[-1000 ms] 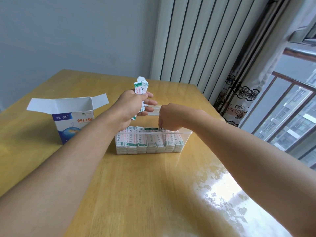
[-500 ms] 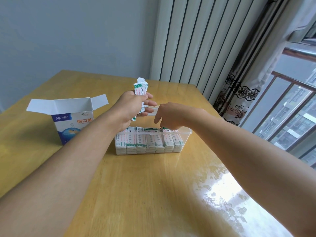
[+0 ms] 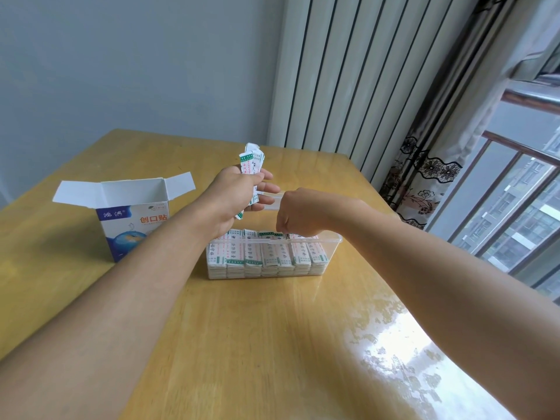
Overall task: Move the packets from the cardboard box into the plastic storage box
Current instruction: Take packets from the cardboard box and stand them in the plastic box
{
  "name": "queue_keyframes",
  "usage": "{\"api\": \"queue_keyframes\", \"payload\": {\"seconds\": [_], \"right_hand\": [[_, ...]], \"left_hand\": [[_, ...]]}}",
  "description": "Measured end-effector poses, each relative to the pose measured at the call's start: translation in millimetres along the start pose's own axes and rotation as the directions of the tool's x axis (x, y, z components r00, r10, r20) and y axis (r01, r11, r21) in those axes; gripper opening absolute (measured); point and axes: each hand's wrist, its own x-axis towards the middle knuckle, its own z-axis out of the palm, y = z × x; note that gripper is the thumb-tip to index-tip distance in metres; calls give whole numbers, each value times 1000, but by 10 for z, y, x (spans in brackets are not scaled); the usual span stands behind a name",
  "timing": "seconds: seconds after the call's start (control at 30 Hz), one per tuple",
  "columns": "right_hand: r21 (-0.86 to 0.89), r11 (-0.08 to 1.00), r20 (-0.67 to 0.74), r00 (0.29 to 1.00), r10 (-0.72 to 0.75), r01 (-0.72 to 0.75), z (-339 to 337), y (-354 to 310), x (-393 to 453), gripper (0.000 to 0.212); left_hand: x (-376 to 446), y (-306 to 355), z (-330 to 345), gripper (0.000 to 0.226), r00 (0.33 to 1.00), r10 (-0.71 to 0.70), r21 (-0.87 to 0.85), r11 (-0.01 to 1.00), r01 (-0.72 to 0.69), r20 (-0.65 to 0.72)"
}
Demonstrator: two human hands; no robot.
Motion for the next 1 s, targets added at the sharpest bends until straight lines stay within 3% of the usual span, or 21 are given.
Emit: {"api": "queue_keyframes", "payload": {"seconds": [0.53,1.0], "right_hand": [[56,998,-102,995,-10,15,-30,21,-40,37],[130,982,-121,981,150,-134,-65,36,-23,44]], "left_hand": [[-14,-6,13,22,999,-20,15,1000,19,28],[-50,0,20,21,989,-116,-11,993,118,96]]}}
